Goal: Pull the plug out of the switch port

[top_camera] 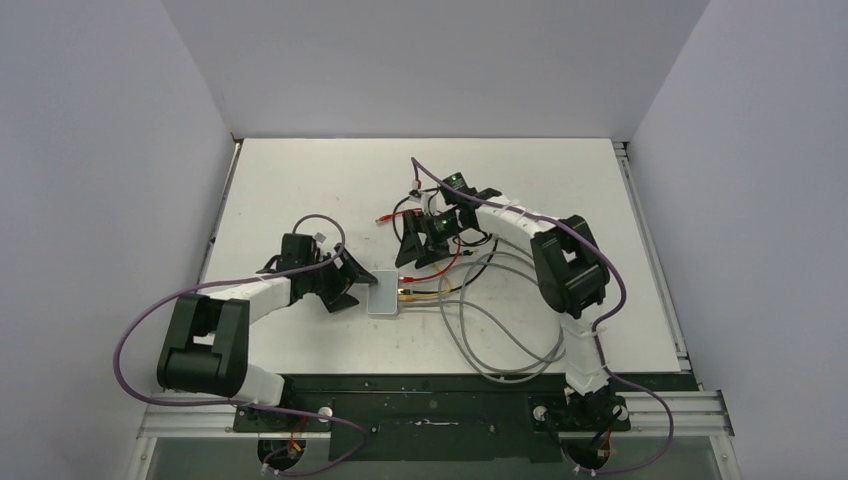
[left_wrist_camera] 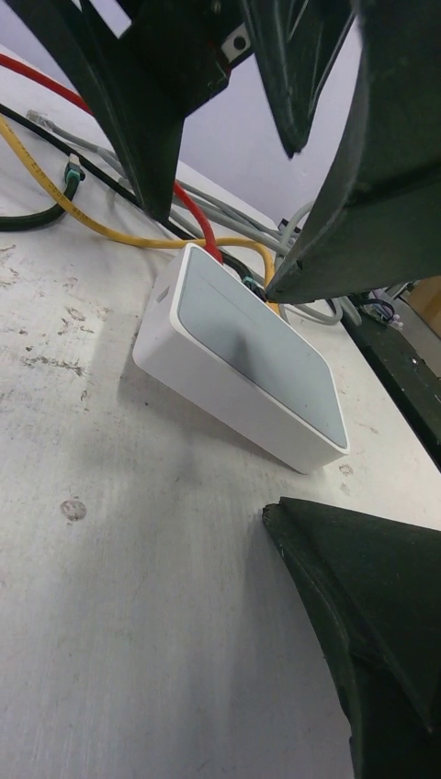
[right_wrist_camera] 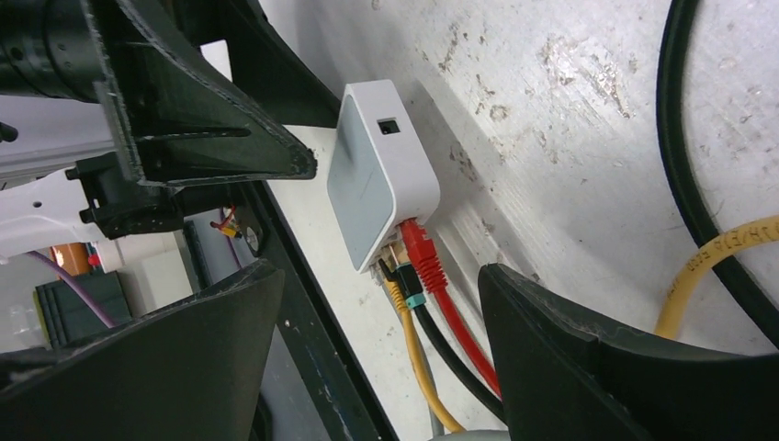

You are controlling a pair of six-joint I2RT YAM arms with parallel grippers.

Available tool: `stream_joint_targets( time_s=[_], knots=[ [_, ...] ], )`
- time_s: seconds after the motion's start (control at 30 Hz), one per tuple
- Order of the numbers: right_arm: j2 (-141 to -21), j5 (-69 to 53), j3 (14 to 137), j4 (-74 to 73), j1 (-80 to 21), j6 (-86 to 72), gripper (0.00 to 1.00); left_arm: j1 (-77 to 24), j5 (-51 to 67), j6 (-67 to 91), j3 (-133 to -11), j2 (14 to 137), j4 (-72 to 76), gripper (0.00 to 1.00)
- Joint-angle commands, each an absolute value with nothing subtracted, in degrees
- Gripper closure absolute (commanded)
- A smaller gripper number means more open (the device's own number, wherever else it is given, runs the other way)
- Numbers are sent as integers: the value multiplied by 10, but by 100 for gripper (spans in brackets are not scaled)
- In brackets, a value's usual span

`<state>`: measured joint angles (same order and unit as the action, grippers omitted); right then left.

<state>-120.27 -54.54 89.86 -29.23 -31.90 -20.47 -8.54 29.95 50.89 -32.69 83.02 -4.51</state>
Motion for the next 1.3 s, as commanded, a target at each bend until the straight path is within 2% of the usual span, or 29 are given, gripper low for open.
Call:
stream_joint_targets(
  time_s=[0.0,0.13,0.43,0.9,1.0,1.07,1.27],
  knots=[
    [-1217,-567,889,-270,-326,-205,23,-88,310,504,-351,842,-19,24],
    [-1229,-581,889,-270,-329,-200,31,-94,309,507,-351,843,-18,25],
    [-1241,-586,893,-269,-337,-200,41,-98,304,514,-343,841,-11,27],
    [-1256,-588,887,-273,-339,-198,47,-106,308,512,-362,850,-17,28],
    [-1258,-581,886,-273,-339,-198,36,-108,306,509,-365,848,-21,28],
    [-1259,-580,885,-272,-339,-199,36,-110,305,507,-366,847,-25,28],
    [-1264,-585,883,-263,-343,-208,49,-111,304,503,-367,845,-33,28]
  ],
)
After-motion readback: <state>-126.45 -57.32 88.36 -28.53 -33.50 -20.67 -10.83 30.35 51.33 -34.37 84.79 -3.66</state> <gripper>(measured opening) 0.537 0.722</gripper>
